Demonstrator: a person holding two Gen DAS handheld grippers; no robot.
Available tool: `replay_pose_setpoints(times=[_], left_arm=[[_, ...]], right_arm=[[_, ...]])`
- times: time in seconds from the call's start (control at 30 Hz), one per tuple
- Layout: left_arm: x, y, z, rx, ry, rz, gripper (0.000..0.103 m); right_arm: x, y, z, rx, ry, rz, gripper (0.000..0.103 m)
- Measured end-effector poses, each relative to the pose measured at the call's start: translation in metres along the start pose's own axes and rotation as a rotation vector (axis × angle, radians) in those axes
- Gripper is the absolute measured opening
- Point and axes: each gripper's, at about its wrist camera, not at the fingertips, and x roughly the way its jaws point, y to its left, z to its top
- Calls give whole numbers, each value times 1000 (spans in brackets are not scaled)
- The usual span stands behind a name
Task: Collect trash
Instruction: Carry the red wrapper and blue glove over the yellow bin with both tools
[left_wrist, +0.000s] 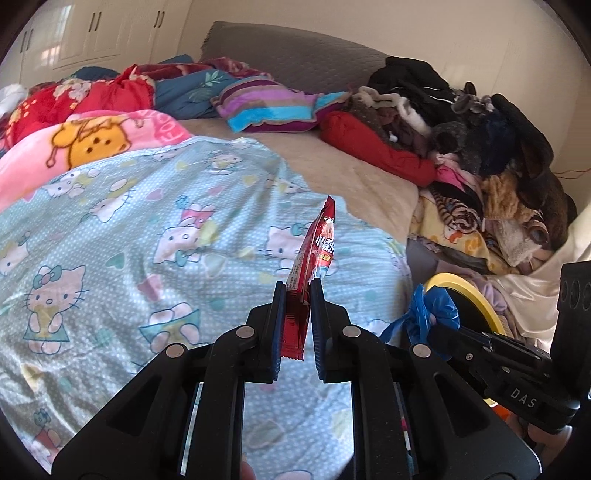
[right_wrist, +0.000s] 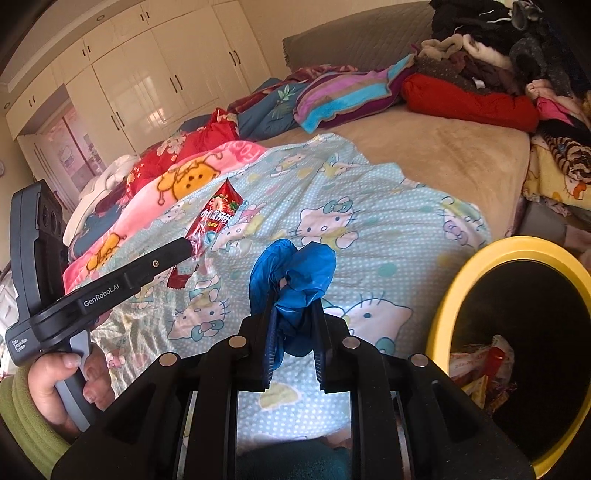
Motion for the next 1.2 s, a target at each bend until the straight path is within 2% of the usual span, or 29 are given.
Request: replay_pose_setpoints(times=[0.53, 1.2], left_arm=[[-19, -47, -1, 77, -32, -73, 9], [-6, -112, -7, 188, -1, -165, 9]], right_arm=[[-54, -14, 0, 9, -85, -56, 17], [-96, -84, -13, 122, -131, -178, 17]])
